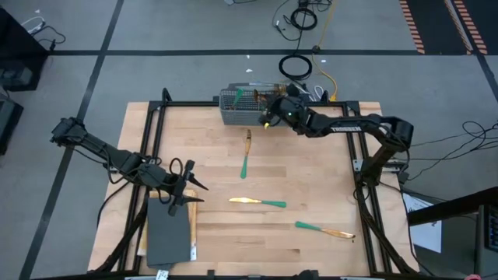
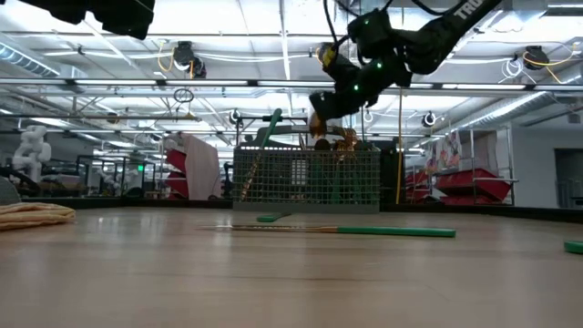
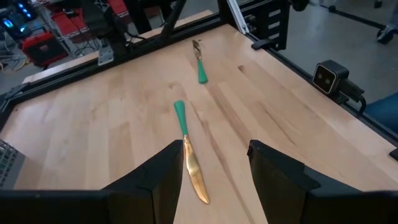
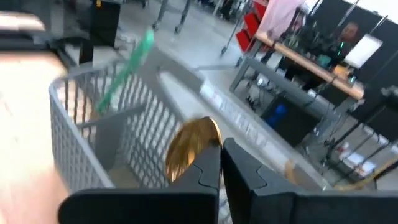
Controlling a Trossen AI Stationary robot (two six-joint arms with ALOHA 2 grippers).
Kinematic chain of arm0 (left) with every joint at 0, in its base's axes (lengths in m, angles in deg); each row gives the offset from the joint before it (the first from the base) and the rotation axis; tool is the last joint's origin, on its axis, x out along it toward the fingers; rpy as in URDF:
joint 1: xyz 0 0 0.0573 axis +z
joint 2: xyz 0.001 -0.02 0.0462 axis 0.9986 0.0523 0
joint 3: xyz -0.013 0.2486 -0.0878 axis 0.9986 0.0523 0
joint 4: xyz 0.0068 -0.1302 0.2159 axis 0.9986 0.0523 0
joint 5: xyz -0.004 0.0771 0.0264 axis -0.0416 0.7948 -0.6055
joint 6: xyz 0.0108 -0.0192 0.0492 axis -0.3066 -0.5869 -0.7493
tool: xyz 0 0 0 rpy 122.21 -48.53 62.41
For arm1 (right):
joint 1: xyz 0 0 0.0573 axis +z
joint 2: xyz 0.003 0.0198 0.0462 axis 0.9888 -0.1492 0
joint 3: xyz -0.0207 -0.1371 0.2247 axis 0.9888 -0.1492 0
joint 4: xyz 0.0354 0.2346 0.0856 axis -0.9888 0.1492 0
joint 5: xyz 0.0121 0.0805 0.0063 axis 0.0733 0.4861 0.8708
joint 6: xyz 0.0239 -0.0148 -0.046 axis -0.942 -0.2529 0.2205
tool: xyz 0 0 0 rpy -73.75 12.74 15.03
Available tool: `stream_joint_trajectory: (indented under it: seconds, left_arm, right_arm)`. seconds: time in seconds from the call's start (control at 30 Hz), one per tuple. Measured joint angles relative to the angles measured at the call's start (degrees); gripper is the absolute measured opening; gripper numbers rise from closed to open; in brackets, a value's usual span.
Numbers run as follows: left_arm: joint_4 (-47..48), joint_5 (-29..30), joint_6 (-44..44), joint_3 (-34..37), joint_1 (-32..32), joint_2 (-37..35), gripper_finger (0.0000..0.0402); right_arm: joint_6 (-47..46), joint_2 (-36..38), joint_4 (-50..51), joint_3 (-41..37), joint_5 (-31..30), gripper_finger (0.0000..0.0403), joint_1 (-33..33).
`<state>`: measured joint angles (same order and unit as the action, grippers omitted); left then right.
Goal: Sort silverware
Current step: Put the green spoon into the gray silverware holder, then put the green knife into the gray silverware holder
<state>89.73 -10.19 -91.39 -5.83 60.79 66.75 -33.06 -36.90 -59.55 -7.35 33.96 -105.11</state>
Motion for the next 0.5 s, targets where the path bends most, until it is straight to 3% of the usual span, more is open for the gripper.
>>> stream_joint_trajectory:
  seconds: [0.13,0.27,0.5]
  left_arm:
    - [0.23,0.00,0.42,0.00,0.00,0.02,0.0189]
    - [0.19,0.00,0.44,0.02,0.00,0.02,0.0189]
    - [-0.06,1.49,1.36,0.04,0.00,0.17,0.0190]
  right_arm:
    - [-1.64,-0.28,3.85,0.10,-0.22,0.0020,-0.41]
    - [-1.60,0.40,5.92,-0.20,0.31,0.0065,0.06]
    - [-0.87,9.01,5.34,-0.02,-0.66,0.0153,1.62]
